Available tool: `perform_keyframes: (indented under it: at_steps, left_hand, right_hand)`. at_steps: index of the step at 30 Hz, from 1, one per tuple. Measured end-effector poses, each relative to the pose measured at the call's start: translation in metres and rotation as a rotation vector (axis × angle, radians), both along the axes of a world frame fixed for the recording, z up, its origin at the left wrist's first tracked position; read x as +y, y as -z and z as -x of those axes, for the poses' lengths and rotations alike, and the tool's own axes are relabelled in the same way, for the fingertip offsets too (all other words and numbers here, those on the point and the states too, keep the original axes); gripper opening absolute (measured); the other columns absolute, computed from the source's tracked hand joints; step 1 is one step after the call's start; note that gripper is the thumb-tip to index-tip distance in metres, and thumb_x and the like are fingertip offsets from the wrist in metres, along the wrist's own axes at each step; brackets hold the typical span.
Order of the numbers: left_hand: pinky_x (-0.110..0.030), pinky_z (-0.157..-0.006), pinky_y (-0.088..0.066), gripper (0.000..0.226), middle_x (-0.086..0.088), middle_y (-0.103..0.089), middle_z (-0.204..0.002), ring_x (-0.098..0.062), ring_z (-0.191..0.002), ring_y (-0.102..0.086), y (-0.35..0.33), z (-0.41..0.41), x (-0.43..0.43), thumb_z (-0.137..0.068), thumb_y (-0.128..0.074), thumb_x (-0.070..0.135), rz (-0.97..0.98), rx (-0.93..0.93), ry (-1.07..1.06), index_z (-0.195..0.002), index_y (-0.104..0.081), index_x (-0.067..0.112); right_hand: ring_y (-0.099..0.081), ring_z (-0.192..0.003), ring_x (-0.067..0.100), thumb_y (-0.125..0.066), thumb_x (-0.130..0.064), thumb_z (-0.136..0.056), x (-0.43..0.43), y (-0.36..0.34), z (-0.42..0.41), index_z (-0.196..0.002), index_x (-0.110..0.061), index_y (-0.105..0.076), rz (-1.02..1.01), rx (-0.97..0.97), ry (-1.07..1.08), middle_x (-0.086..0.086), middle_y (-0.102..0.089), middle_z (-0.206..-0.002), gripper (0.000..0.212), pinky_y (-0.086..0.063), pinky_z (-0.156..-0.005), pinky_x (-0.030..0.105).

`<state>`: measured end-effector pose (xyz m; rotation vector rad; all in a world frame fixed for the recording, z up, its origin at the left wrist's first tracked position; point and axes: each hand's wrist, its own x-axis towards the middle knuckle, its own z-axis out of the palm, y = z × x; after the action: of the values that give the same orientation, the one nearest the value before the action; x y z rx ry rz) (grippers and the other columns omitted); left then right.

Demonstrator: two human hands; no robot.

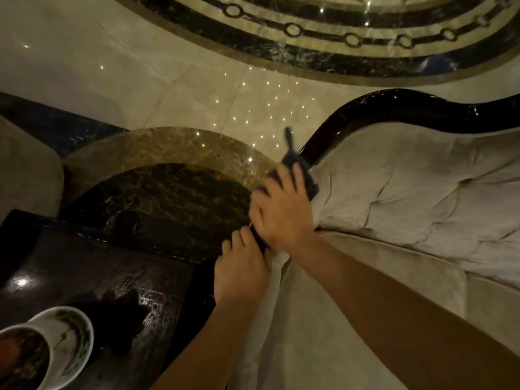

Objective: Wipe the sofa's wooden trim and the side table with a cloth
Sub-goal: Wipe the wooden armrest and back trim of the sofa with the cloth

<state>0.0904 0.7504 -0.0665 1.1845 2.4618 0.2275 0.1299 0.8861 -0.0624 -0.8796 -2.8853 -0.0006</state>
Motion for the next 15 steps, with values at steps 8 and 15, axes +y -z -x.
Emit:
perform_keyframes:
  at_steps: [8, 15]
  left_hand:
    - [-0.038, -0.072, -0.047, 0.05, -0.004, -0.052, -0.117, -0.024, -0.108, -0.053, -0.003, -0.001, 0.005, -0.097, -0.029, 0.057, 0.05, -0.013, -0.031, -0.12, -0.041, 0.014]
    - [-0.044, -0.089, -0.047, 0.053, -0.004, -0.051, -0.128, -0.025, -0.118, -0.05, -0.003, -0.002, 0.006, -0.097, -0.031, 0.057, 0.006, -0.082, -0.065, -0.129, -0.04, 0.015]
  right_hand:
    - [-0.032, -0.145, 0.04, -0.039, -0.037, -0.1, 0.069, -0.023, -0.006, -0.113, -0.022, -0.07, -0.254, 0.025, 0.187, 0.01, -0.057, -0.137, 0.037, -0.011, -0.123, 0.057]
    - [-0.034, -0.145, 0.04, -0.029, -0.045, -0.107, 0.115, -0.015, -0.048, -0.14, -0.027, -0.055, -0.46, 0.038, -0.085, 0.013, -0.054, -0.147, 0.046, -0.008, -0.121, 0.05]
